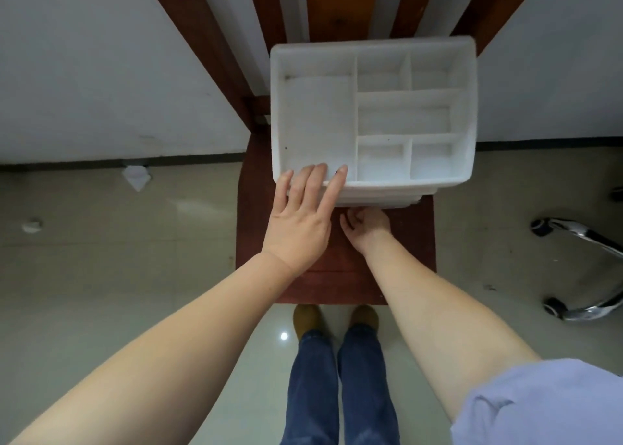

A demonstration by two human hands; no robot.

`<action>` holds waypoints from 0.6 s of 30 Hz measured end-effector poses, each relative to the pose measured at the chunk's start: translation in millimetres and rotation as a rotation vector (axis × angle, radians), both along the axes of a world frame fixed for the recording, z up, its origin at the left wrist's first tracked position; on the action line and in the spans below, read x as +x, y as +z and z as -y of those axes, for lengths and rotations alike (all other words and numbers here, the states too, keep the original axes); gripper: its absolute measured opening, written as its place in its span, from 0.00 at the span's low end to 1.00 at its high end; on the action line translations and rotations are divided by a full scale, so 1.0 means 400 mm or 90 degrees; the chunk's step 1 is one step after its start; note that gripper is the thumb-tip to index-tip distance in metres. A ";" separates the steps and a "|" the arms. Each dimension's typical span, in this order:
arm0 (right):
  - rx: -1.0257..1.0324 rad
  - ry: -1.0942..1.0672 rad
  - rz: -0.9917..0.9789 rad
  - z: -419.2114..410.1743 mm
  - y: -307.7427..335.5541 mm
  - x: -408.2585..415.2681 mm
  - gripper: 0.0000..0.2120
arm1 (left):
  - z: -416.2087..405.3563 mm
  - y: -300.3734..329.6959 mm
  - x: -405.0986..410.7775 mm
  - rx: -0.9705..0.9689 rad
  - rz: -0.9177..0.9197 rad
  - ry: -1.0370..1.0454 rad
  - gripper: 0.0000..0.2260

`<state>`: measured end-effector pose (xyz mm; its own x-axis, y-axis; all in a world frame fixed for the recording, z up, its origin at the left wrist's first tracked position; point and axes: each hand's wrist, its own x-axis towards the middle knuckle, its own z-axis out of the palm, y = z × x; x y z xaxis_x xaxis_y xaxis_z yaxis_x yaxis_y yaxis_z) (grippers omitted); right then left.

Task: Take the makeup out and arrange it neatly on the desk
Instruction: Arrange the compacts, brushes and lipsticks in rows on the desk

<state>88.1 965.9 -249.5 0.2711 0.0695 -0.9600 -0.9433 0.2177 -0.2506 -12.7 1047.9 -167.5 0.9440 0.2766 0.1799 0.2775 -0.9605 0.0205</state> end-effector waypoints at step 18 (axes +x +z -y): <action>-0.107 0.757 0.306 0.276 0.135 -0.081 0.12 | 0.037 -0.034 -0.077 -0.129 -0.041 -0.241 0.25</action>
